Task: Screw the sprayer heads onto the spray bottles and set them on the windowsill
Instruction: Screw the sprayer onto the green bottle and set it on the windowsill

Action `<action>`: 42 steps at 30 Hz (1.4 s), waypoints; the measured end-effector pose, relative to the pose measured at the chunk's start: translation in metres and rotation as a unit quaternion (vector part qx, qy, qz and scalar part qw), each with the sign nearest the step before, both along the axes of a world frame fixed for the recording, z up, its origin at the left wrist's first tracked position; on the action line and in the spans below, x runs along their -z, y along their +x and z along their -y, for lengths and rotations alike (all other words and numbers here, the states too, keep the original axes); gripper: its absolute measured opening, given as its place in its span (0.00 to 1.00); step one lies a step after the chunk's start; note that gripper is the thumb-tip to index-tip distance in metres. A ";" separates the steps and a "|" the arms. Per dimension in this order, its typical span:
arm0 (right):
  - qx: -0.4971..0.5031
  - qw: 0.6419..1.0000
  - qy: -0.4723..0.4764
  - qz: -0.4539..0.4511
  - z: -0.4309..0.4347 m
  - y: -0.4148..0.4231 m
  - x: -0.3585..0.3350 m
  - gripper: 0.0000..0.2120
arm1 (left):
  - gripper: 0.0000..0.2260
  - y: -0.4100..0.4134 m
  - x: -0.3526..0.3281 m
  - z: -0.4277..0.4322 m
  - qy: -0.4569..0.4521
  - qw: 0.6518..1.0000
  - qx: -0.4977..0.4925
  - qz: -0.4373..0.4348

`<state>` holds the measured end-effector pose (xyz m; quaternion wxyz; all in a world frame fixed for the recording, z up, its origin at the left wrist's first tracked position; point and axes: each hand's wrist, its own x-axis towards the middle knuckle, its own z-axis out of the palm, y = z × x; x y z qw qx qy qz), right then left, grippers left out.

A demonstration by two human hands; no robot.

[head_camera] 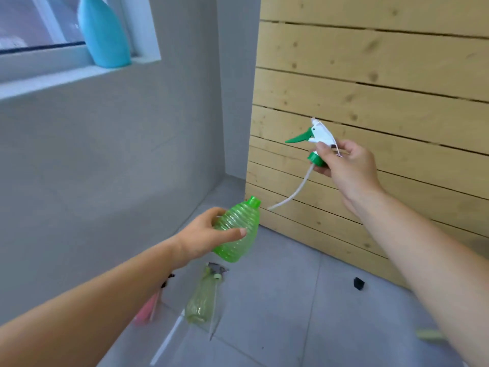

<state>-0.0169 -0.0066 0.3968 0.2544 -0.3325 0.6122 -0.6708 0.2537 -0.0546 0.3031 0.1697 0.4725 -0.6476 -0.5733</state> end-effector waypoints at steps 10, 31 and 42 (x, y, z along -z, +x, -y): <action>-0.027 0.995 -0.081 0.050 -0.036 0.039 -0.031 0.10 | 0.28 0.039 -0.031 -0.032 -0.021 0.998 0.023 -0.051; -0.298 0.948 0.037 0.104 -0.050 0.075 0.004 0.10 | 0.25 0.022 -0.049 -0.061 0.124 0.968 0.022 -0.218; -0.290 0.956 0.030 -0.034 -0.049 0.071 0.004 0.14 | 0.27 0.012 -0.055 -0.062 0.110 0.966 0.035 -0.232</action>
